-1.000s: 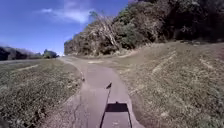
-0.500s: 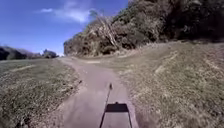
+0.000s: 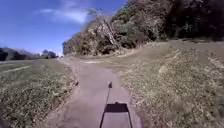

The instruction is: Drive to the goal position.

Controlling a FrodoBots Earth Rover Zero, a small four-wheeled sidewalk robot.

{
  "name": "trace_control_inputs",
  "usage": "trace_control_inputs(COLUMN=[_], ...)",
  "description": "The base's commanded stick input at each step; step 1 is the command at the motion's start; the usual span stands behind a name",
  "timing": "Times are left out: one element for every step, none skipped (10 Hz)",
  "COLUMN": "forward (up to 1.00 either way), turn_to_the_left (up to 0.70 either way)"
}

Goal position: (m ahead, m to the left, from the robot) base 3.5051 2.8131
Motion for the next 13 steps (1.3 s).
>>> trace_control_inputs(forward=[0.50, 0.50, 0.50, 0.50, 0.50, 0.50, 0.50, 0.50, 0.50, 0.50, 0.50, 0.50, 0.50], turn_to_the_left=[0.00, 0.00, 0.00, 0.00, 0.00, 0.00, 0.00, 0.00, 0.00, 0.00, 0.00, 0.00, 0.00])
